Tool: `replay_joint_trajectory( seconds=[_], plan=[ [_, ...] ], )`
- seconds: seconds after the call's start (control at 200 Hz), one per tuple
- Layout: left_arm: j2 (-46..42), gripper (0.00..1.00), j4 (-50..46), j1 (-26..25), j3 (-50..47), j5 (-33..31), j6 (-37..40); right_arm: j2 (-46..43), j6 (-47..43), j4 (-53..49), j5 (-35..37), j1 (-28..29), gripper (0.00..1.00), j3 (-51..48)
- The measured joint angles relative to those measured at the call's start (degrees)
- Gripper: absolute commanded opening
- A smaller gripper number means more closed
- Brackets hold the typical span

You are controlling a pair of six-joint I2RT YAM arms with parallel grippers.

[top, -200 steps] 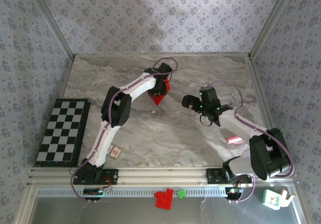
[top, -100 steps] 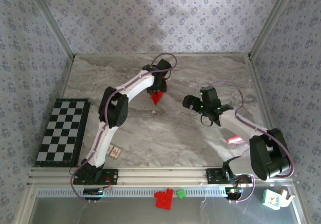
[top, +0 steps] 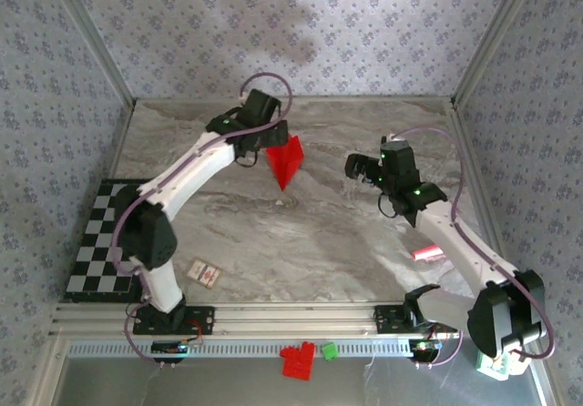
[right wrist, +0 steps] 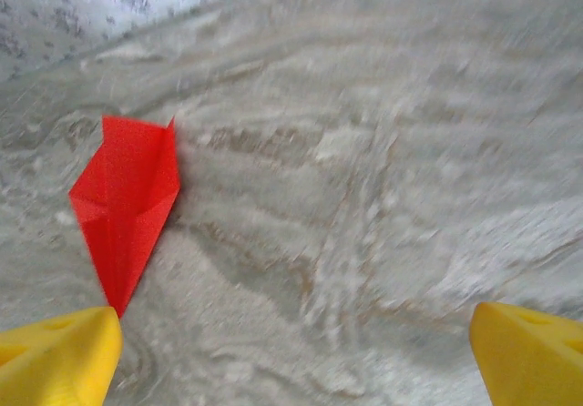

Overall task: Fold a paper plane with a square sheet of paper (pick it up from the middle)
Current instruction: Move the paper plane to the top-center of the table, then reset both arms

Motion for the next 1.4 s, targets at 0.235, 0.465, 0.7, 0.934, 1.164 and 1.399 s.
replay_joint_trajectory(
  seconds=[0.235,0.465,0.7,0.934,1.164,1.399],
  plan=[
    [-18.3,1.0,21.6,9.4,-30.2,-4.0,6.7,-5.0,-8.5,2.1,13.4,-2.5,1.0,-0.9],
    [-29.8,1.0,35.0,19.0,-50.5,-5.7,10.1,-6.9,-12.6,14.4,18.4,-9.6,1.0,-13.8],
    [-36.7,1.0,48.5,28.0,-66.5,-1.4,15.6,-2.0,-18.1,26.6,20.4,-14.7,1.0,-23.9],
    [-35.0,1.0,65.4,32.2,-78.3,9.1,21.9,4.2,-22.4,40.3,14.9,-18.6,1.0,-31.7],
    [-27.7,1.0,77.1,34.8,-79.0,17.4,26.0,8.8,-26.9,50.9,5.9,-19.3,1.0,-32.3],
    [-19.6,1.0,82.2,38.3,-77.1,24.0,26.8,16.6,-28.1,61.0,-3.5,-20.6,1.0,-32.3]
  ],
)
